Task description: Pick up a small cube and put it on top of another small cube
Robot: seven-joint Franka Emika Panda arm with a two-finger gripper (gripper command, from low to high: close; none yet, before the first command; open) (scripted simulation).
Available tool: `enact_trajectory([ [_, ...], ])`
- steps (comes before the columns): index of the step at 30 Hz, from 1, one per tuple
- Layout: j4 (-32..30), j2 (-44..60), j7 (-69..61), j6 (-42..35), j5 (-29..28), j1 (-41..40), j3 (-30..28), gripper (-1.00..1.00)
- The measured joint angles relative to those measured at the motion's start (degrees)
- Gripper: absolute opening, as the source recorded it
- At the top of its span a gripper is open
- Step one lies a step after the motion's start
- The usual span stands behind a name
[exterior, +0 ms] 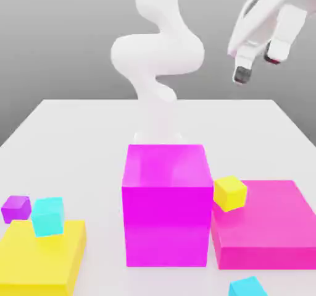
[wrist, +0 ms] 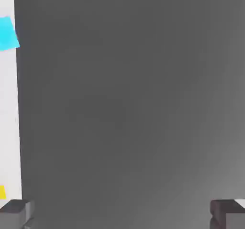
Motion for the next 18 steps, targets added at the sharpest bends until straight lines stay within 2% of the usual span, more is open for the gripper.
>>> enact_trajectory([
  [8, 0.33, 8.51, -17.50, 1.93, -0.46, 0.55, -1.21, 0.00],
  [18, 0.39, 18.26, -41.55, 5.67, 2.26, -1.22, -0.54, 0.00],
])
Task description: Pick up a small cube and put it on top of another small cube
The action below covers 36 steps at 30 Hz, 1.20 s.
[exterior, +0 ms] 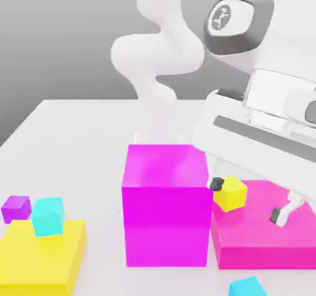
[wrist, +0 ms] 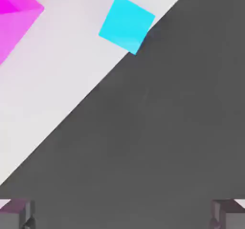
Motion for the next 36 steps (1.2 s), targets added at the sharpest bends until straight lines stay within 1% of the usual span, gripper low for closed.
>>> enact_trajectory([
  [12, -0.20, 10.00, -30.84, 5.22, 6.25, -4.41, 3.93, 0.00],
  [23, -0.38, 17.52, -59.42, 9.59, 12.38, -11.86, 12.14, 0.00],
  [25, 0.03, 19.87, -61.91, 11.18, 11.82, -12.24, 12.51, 0.00],
  [28, 1.54, 25.99, -60.28, 15.60, 8.35, -9.87, 9.38, 0.00],
  [29, 1.82, 27.04, -59.88, 15.84, 7.88, -9.41, 8.75, -1.00],
  [34, 1.82, 27.03, -59.85, 15.77, 7.85, -9.40, 8.74, -1.00],
  [35, 2.06, 27.20, -59.64, 14.23, 7.52, -9.18, 8.59, -1.00],
  [36, 1.81, 26.62, -59.95, 14.89, 7.81, -9.59, 9.06, -1.00],
])
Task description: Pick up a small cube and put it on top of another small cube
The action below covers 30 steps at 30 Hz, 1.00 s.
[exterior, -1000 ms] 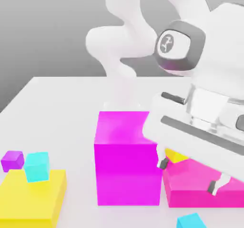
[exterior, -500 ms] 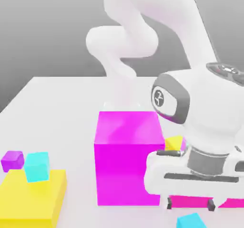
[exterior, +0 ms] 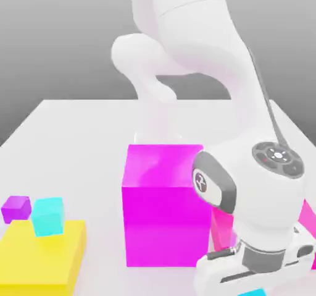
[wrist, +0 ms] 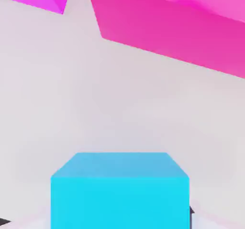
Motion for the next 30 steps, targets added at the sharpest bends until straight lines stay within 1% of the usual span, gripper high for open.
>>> enact_trajectory([
  [4, -1.98, -7.19, -3.29, -3.70, 4.89, -3.14, 3.71, -1.00],
  [6, -3.06, -10.05, -2.79, -3.59, 7.17, -5.45, 3.31, -1.00],
  [13, -9.25, -17.98, 4.31, -2.64, 14.36, -15.92, -4.72, -1.00],
  [20, -15.97, -25.03, 12.75, -2.06, 21.16, -26.22, -14.97, -1.00],
  [22, -17.87, -26.84, 15.40, -1.99, 22.86, -30.56, -18.00, -1.00],
  [24, -19.90, -28.52, 18.62, -2.10, 24.11, -36.16, -20.91, -1.00],
  [26, -21.69, -29.39, 23.11, -2.62, 24.09, -41.50, -23.55, -1.00],
  [30, -22.25, -26.77, 25.32, 0.04, 24.00, -41.90, -23.88, -1.00],
])
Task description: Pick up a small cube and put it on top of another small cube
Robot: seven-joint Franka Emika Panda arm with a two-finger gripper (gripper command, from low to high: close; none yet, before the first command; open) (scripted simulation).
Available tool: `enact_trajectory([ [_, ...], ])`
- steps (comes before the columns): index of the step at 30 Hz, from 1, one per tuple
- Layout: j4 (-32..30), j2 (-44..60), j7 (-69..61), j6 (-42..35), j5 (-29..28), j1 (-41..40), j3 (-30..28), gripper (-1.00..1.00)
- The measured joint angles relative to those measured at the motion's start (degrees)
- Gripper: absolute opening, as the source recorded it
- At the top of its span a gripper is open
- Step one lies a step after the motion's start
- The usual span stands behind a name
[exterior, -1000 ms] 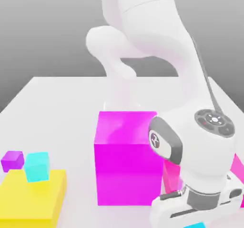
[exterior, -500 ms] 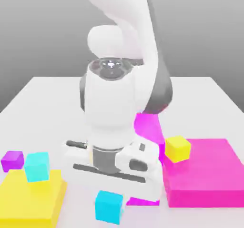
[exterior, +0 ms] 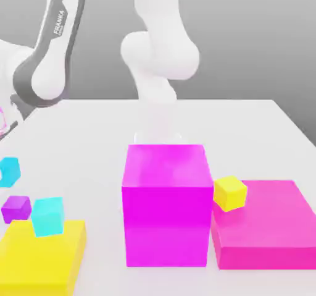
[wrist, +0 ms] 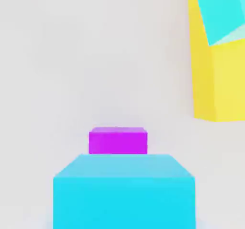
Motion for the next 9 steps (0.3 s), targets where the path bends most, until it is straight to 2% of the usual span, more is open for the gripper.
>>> enact_trajectory([
  [6, 0.24, 6.58, -1.06, 6.01, 1.68, -0.57, 0.78, -1.00],
  [7, 0.26, 7.57, -1.38, 6.85, 2.12, -0.75, 0.99, 1.00],
  [9, 0.26, 7.57, -1.38, 6.84, 2.12, -0.75, 0.99, 1.00],
])
